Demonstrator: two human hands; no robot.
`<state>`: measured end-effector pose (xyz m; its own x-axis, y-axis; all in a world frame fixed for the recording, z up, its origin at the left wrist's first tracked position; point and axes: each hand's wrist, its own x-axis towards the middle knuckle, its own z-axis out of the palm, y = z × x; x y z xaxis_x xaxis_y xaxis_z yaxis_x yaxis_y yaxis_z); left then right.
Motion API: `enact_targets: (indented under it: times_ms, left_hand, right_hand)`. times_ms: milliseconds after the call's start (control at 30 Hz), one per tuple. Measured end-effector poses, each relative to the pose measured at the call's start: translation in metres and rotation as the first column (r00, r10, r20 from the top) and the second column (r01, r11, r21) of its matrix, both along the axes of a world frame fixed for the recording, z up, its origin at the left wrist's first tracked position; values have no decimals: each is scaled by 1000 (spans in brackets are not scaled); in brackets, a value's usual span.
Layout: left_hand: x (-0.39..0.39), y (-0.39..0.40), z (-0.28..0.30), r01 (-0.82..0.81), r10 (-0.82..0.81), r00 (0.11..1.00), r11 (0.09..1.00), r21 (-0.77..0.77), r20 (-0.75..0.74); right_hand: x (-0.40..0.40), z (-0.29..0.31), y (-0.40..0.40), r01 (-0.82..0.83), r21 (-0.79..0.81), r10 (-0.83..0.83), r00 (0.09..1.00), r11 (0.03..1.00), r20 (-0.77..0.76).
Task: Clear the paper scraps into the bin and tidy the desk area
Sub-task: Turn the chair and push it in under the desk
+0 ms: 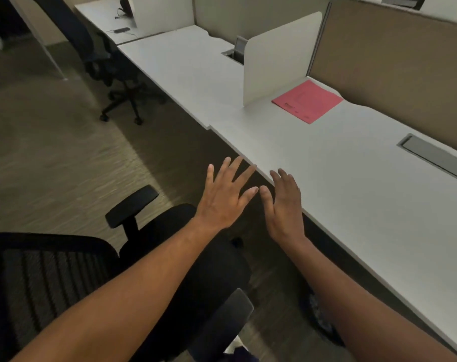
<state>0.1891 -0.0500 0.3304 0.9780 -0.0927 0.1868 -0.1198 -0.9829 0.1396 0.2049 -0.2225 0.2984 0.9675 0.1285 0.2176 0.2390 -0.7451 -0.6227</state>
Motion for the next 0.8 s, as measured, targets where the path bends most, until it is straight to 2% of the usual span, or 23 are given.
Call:
enact_targets:
  times_ms: [133,367,467,600,733,800]
  left_hand:
    - [-50,12,5,13,-13,1000,1000,25,0]
    - [-154,46,21,10,-13,998,999,-43,-63]
    - [-190,70,32,48,-50,996,998,-26,-79]
    - [-240,122,44,38,-38,989,999,-4,-142]
    - [-277,192,54,-59,61,984,998,20,-168]
    - [-291,231,57,-42,51,978,998,50,-201]
  right_hand:
    - [-62,4,11,-20,-4,20,1000,1000,-6]
    - [-174,6,37,-108,-5,108,992,994,-68]
    - [-212,11,57,-166,14,167,983,986,-71]
    - [-268,25,102,-278,-20,276,958,960,-72]
    - [-317,39,158,-419,-48,416,907,907,-60]
    - [-337,44,189,-479,-56,475,877,876,-72]
